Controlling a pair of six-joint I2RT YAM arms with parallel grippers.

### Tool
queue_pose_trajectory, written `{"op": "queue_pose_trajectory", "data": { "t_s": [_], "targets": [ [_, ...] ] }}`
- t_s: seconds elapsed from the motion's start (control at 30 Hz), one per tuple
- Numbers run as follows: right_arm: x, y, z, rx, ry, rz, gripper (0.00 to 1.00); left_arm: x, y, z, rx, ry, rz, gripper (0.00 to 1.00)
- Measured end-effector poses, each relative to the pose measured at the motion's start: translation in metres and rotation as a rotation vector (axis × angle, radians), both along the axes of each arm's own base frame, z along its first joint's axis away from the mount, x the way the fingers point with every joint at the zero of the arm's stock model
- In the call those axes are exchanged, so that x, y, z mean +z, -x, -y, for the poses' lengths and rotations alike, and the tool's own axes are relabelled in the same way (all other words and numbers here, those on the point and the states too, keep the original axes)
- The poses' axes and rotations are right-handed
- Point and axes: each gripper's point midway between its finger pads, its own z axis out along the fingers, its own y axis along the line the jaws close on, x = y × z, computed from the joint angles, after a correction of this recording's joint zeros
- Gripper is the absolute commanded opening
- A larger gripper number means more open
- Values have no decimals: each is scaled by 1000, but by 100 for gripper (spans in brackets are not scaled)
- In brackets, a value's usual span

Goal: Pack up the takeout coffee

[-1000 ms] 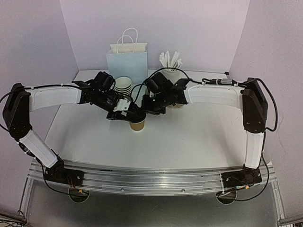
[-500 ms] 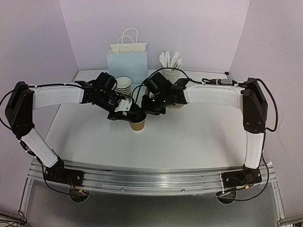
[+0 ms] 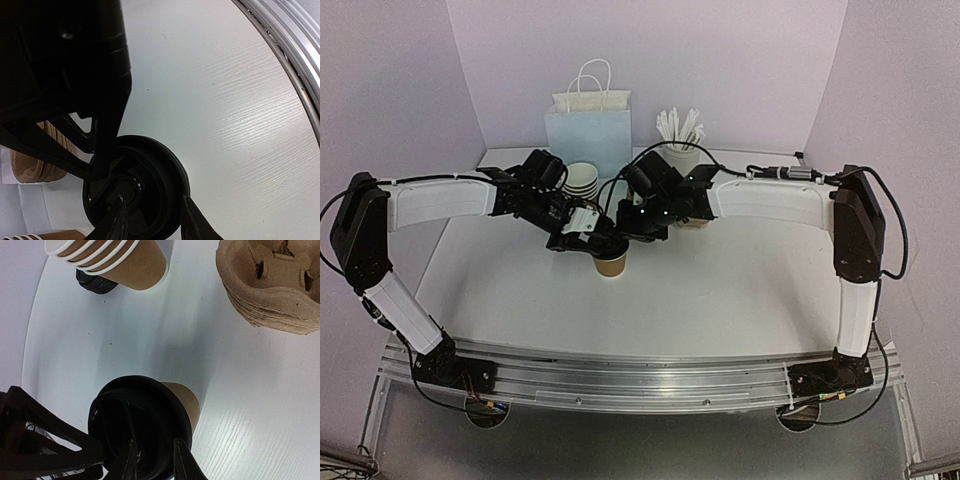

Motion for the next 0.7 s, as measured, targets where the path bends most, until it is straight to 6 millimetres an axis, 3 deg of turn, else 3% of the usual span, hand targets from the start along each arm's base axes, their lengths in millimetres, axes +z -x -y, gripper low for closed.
{"op": "queue_pose_trajectory", "data": {
  "t_s": [0.7],
  "targets": [
    [-13, 2, -2, -50, -47, -29, 19, -16, -5, 4, 2, -14, -13, 34]
  ]
}}
